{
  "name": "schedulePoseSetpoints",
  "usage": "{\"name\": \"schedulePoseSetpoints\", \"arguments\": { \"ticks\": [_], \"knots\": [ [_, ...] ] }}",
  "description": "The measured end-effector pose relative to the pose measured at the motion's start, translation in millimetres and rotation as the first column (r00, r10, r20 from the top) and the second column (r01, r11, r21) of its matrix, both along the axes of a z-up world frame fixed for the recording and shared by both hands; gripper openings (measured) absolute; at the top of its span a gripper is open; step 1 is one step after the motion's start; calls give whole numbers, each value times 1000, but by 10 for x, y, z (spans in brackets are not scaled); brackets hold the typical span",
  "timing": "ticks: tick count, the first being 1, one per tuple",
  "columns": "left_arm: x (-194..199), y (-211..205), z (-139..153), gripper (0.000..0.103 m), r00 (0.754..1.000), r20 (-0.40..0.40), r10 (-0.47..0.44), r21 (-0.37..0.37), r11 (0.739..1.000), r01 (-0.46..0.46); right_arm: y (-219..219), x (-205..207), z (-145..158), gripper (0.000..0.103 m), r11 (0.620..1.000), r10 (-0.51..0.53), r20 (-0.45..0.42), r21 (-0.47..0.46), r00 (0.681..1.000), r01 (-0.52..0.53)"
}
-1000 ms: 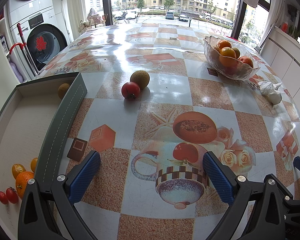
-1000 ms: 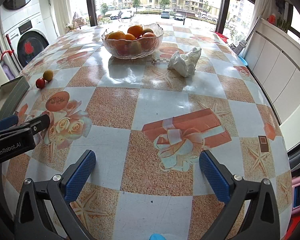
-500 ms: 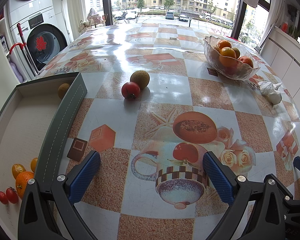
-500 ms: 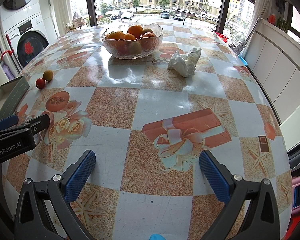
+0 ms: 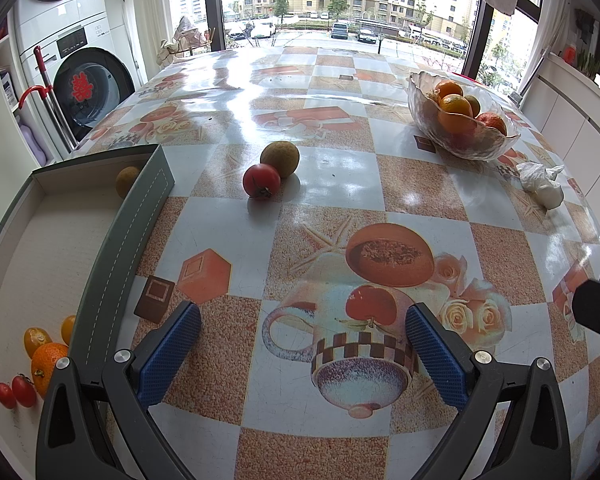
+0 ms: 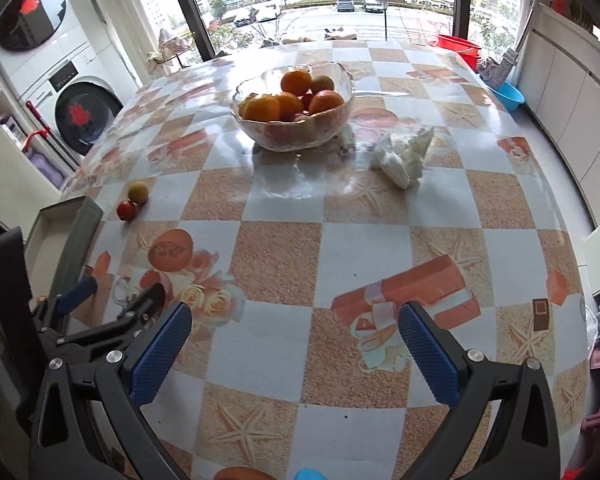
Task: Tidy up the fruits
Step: 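Move both grippers toward the red tomato and kiwi on the table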
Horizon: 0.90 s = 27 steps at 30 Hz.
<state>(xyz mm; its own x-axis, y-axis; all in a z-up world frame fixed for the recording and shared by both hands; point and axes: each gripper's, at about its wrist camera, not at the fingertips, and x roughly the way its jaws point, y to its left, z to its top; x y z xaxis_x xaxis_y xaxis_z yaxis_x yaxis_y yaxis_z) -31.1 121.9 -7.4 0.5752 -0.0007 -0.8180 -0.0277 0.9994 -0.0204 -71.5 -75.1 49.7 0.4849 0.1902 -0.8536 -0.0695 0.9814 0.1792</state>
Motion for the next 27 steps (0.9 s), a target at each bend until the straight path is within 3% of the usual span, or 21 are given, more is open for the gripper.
{"name": "schedulePoseSetpoints", "arguments": {
  "ticks": [12,27],
  "knots": [
    [0,0,-1,103,1000,0,0,0,1000,0,463,446,-13,103,996,85,-58,41,995,-83],
    [1,-3,-2,103,1000,0,1,0,1000,-1,460,582,-263,103,997,70,-94,-16,993,-72]
  ]
}}
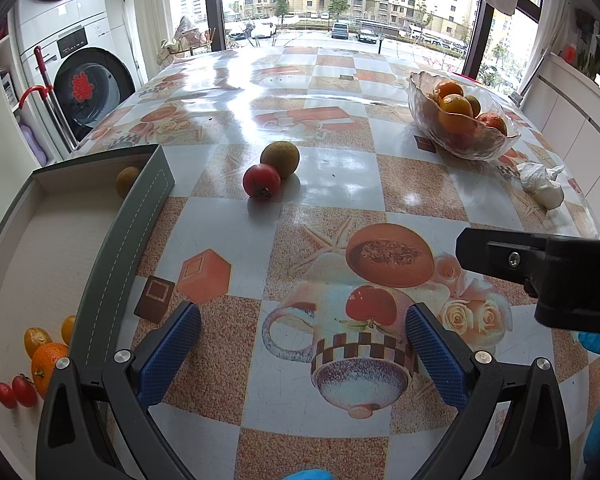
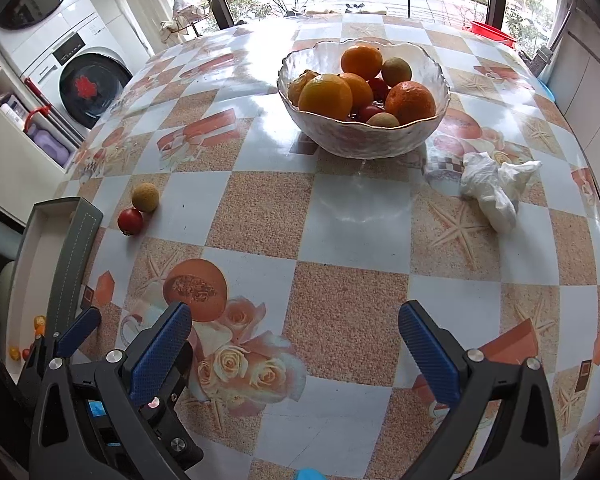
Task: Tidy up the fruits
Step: 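Move both grippers toward the red tomato and kiwi on the table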
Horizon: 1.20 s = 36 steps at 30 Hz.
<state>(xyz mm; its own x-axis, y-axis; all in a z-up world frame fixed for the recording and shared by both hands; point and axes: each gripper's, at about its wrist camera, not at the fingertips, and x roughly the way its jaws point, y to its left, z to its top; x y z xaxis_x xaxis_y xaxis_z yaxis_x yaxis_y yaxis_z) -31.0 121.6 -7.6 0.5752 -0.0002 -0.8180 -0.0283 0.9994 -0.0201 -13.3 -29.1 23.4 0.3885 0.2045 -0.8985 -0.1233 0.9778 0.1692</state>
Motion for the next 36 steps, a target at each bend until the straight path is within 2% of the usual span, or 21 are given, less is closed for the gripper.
{"name": "schedulePoseSetpoints", "arguments": {
  "ticks": [7,10,14,17,20,24,29,30,31,33,34,36],
  "knots": [
    [-19,7,-1,103,1000,-6,7,3,1000,-7,-13,1,-70,103,1000,-5,-9,-23,1000,4],
    [-204,30,37,103,1000,-19,15,10,1000,-15,1,-1,-59,103,1000,9,-4,-27,1000,-9],
    [-585,-1,322,103,997,76,-28,27,999,26,82,49,-18,103,1000,28,15,-7,999,-28],
    [-763,93,579,103,990,136,-45,50,998,38,271,125,-17,103,998,62,23,3,998,-62],
    [-894,257,703,103,987,157,-25,64,998,15,533,219,-9,103,995,103,50,16,993,-103],
    [-1007,417,726,103,987,159,11,85,996,-25,908,370,15,102,990,138,106,5,985,-140],
    [-1050,538,665,103,987,155,37,83,995,-51,1333,536,-25,100,979,203,151,-64,967,-196],
    [-1048,549,648,103,988,150,43,81,995,-56,1392,565,-47,91,977,209,150,-76,966,-200],
    [-1052,549,640,103,988,144,48,77,995,-60,1437,586,-71,76,975,214,145,-84,966,-204],
    [-1041,550,615,103,989,133,59,74,995,-69,1502,570,-105,59,970,227,152,-119,962,-210],
    [-1058,551,597,103,989,129,66,73,994,-75,1524,539,-111,45,966,246,159,-124,956,-228],
    [-1069,549,585,103,990,121,72,66,995,-80,1527,463,-103,30,959,271,171,-138,947,-249]
  ]
}}
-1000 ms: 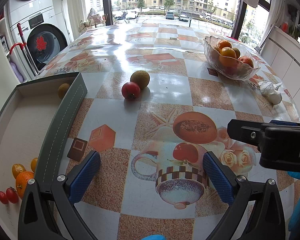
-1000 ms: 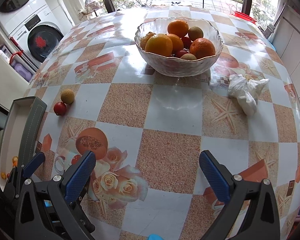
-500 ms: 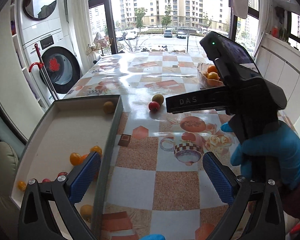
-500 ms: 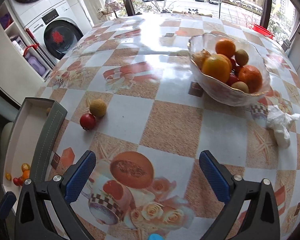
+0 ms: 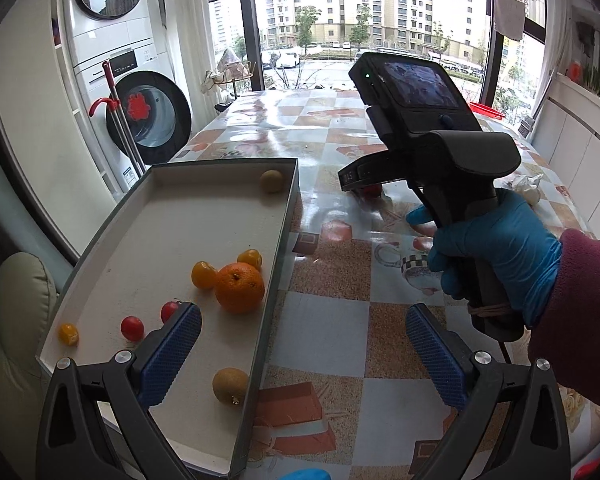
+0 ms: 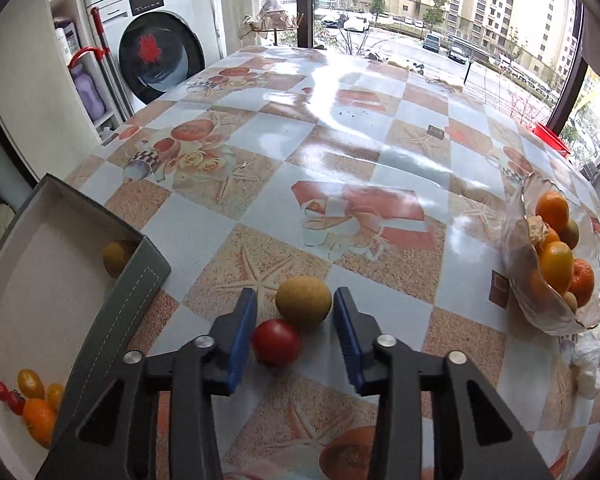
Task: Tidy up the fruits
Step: 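Move both grippers toward the red tomato and kiwi on the table, then grasp the red tomato with the right gripper while the left gripper grasps the kiwi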
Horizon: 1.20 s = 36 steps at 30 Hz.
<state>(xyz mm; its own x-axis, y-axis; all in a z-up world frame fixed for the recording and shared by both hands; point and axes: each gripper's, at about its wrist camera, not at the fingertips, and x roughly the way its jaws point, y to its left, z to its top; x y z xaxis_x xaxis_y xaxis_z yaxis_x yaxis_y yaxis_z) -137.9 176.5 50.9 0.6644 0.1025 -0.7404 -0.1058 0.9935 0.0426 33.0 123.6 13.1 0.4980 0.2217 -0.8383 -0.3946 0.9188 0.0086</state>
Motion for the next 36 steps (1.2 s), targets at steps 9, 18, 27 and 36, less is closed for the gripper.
{"name": "schedulePoseSetpoints", "arguments": {
  "ticks": [9,18,27,36],
  "knots": [
    [-100,-249,32,103,998,3,-58,5,998,58,-673,-608,38,30,997,27,-59,71,998,-23],
    [21,-508,-38,103,994,-50,-96,-47,995,93,-1475,-1295,40,36,996,-49,-36,76,998,52],
    [177,-705,-217,103,987,-120,-109,-67,993,101,-2058,-1531,122,81,978,-164,-11,128,986,164],
    [319,-989,-272,103,980,-120,-160,-7,987,160,-2442,-1647,27,82,964,-249,-17,89,968,250]
  ]
}}
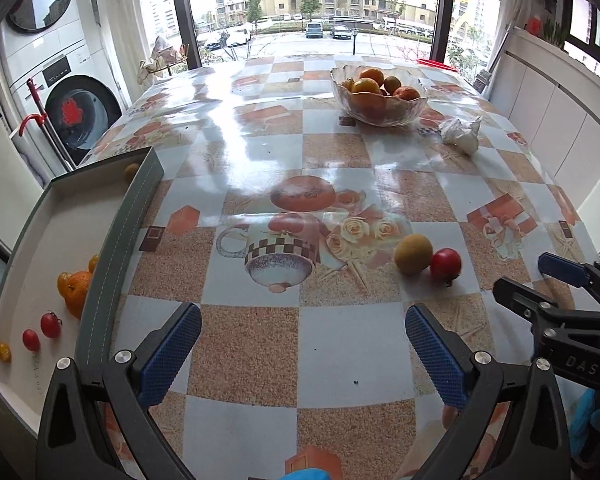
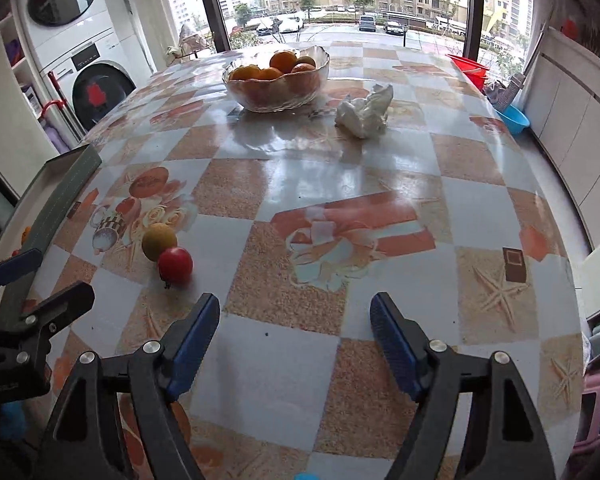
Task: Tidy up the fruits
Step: 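Grasp the red tomato with the right gripper while the left gripper grasps the kiwi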
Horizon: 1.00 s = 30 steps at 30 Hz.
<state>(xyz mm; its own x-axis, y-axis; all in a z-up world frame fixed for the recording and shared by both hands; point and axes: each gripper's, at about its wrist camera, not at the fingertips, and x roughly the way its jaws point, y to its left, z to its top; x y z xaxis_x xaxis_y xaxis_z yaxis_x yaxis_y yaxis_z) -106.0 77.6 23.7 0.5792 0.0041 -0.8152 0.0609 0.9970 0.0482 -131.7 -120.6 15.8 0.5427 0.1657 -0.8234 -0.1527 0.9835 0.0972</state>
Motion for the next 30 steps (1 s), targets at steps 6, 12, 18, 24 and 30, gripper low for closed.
{"name": "schedulePoseSetpoints", "arguments": {
  "ticks": [6,12,18,24,30],
  "knots": [
    [32,215,-262,103,997,-54,49,-69,996,-53,105,-17,-99,103,993,29,-27,-117,999,-32],
    [2,207,-275,103,999,-44,15,-59,998,-17,244,47,-62,101,996,79,1,-48,997,-79],
    [8,174,-179,103,999,-48,7,-42,999,-9,484,208,-35,63,988,140,26,-73,990,-138],
    [74,-80,77,103,998,41,-46,-46,998,48,286,144,47,23,996,90,73,-19,993,-89],
    [306,-530,15,102,991,59,-123,18,992,123,-269,29,-6,23,995,-70,31,73,997,68]
  ]
}}
